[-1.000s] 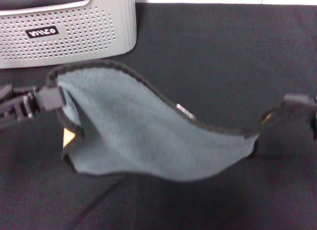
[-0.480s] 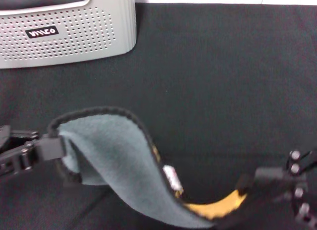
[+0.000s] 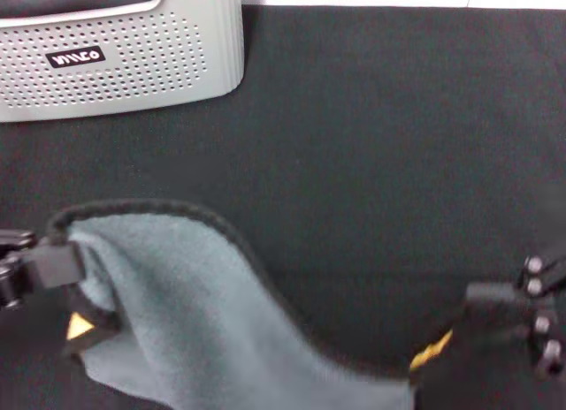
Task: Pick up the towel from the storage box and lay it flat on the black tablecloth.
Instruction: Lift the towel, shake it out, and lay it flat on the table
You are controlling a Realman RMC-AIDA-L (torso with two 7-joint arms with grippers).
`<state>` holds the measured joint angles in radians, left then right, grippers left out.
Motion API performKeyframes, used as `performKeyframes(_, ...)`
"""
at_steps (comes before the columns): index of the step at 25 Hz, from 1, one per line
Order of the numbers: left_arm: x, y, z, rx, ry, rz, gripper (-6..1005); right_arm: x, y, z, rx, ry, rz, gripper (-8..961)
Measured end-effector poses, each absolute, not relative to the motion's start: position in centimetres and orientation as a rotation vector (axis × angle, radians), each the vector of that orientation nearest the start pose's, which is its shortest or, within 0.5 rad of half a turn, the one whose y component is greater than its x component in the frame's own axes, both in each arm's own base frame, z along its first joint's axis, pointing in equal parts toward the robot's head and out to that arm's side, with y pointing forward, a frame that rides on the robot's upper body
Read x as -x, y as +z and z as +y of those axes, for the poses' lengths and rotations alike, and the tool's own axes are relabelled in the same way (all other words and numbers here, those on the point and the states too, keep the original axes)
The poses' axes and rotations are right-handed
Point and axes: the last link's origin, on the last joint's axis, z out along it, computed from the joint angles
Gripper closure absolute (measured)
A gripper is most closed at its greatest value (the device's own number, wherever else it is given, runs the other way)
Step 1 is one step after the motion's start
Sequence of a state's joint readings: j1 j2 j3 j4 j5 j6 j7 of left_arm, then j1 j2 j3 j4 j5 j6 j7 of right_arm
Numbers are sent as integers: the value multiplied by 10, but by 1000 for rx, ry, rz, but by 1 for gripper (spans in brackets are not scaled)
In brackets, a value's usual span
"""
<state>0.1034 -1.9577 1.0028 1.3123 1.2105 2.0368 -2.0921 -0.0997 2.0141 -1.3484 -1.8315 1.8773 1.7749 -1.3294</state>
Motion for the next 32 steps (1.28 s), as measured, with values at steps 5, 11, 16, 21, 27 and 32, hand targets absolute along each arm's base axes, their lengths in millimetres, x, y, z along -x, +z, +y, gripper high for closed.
performKeyframes(5,257,101,205,2731,-1319,-1145,976,-167,78,207,2887,1045,243,948)
performKeyframes(11,261,78,248,2736,-1325,-1197,976,-187,70,244,2841,1030,361,947)
performKeyframes(16,255,74,271,2715,-1321,-1166,976,-192,65,274,2812,1038,409,947)
performKeyframes(21,255,69,286,2646,-1278,-1186,976,-192,57,301,2795,992,444,946)
performKeyframes(27,257,56,299,2610,-1226,-1252,976,-193,48,327,2793,945,502,946)
performKeyframes(32,259,45,310,2580,-1152,-1289,976,-195,39,344,2787,868,550,946)
